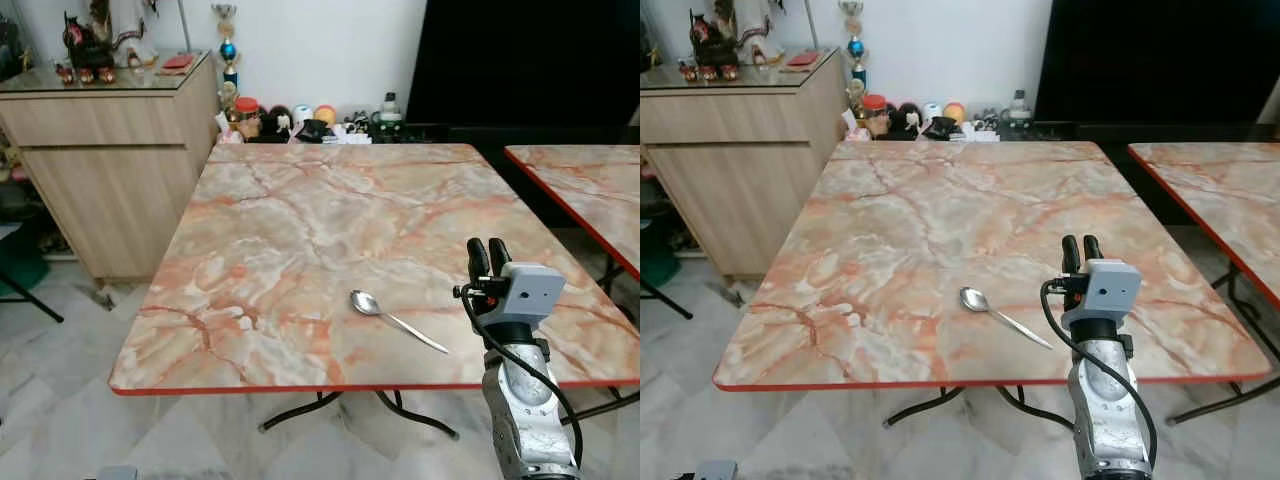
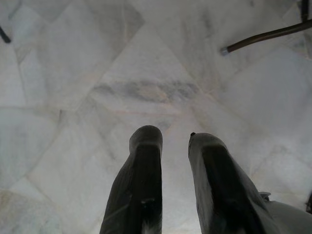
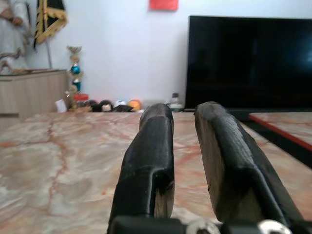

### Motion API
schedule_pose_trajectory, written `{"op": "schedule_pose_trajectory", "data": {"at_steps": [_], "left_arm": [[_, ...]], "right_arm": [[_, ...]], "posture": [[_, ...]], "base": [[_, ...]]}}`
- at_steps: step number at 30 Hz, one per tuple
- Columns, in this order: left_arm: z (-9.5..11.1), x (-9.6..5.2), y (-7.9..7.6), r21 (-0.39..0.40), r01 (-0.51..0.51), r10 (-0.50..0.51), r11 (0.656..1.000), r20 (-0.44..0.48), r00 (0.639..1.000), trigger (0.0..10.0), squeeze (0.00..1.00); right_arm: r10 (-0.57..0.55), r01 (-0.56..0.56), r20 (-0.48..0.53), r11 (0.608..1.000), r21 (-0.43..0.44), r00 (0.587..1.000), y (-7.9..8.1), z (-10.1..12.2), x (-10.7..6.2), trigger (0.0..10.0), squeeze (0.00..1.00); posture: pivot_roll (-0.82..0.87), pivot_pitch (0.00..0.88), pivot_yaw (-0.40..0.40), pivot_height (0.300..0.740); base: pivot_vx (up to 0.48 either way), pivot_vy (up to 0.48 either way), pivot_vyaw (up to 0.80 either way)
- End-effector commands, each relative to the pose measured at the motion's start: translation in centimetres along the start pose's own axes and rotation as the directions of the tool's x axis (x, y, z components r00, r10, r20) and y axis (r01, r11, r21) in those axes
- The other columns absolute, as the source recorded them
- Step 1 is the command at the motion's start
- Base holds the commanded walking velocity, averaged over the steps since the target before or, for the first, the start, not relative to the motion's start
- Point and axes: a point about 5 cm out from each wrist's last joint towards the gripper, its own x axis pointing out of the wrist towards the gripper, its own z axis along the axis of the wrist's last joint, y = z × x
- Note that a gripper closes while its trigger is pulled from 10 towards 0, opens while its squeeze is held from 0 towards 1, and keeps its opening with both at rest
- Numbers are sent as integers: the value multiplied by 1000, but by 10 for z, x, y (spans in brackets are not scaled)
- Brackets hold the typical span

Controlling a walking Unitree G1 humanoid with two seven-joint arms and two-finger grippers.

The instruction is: Setting the table

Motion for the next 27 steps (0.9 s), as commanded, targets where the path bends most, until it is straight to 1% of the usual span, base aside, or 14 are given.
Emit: {"op": "schedule_pose_trajectory", "data": {"at_steps": [1, 3, 6, 15, 17, 19, 21, 22, 24, 25, 26, 27], "left_arm": [[-2, 0, -1, -10, 4, -4, 1000, -12, 1000, 10000, 0], [-2, 0, -2, -10, 5, -5, 1000, -12, 1000, 10000, 0], [-3, 0, -2, -6, 3, -3, 1000, -14, 1000, 10000, 0], [-4, -1, -1, -3, -2, 2, 1000, -18, 1000, 10000, 0], [-5, -1, -1, -3, -3, 3, 1000, -20, 1000, 10000, 0], [-5, -1, -1, -3, -2, 2, 1000, -20, 1000, 10000, 0], [-5, -1, -1, -4, -2, 2, 1000, -20, 1000, 10000, 0], [-5, -1, -1, -3, -2, 2, 1000, -21, 1000, 10000, 0], [-5, -1, -1, -3, -2, 2, 1000, -21, 1000, 10000, 0], [-5, -1, -1, -2, -1, 1, 1000, -23, 1000, 10000, 0], [-5, -1, -1, -2, -1, 1, 1000, -23, 1000, 10000, 0], [-6, -1, -2, 1, 1, -1, 1000, -27, 1000, 10000, 0]], "right_arm": [[5, -5, 2, 1000, -7, 1000, 0, 1, 1, 10000, 0], [8, -8, -2, 1000, -6, 1000, 0, 0, 0, 10000, 0], [33, -33, -4, 999, -5, 999, 4, 0, -1, 10000, 0], [51, -51, -16, 999, 1, 999, 5, -2, 0, 10000, 0], [73, -73, -36, 997, -10, 997, 6, -4, -1, 10000, 0], [95, -98, -81, 995, -37, 992, 4, -10, -2, 10000, 0], [133, -139, -106, 989, -54, 985, 3, -14, -3, 10000, 0], [160, -167, -130, 985, -50, 979, 3, -16, -4, 10000, 0], [178, -186, -148, 981, -45, 973, 2, -18, -5, 10000, 0], [205, -219, -186, 974, -57, 961, 2, -22, -6, 10000, 827], [205, -219, -186, 974, -57, 961, 2, -22, -6, 10000, 827], [266, -294, -293, 954, -57, 919, 1, -37, -12, 10000, 1000]], "posture": [[24, 0, -1, 740], [25, 0, -2, 740], [23, 0, -2, 740], [24, 0, -3, 740], [25, 0, -3, 740], [24, 0, -4, 740], [24, 0, -4, 740], [24, 0, -3, 740], [23, 0, -4, 740], [20, 0, -4, 740], [20, 0, -4, 740], [18, 0, -3, 740]], "base": [[270, 0, 0], [272, 0, 0], [0, 0, 0], [0, 0, 0], [0, 0, 0], [0, 0, 0], [0, 0, 0], [0, 0, 0], [0, 0, 0], [0, 0, 0], [0, 0, 0], [0, 0, 0]]}}
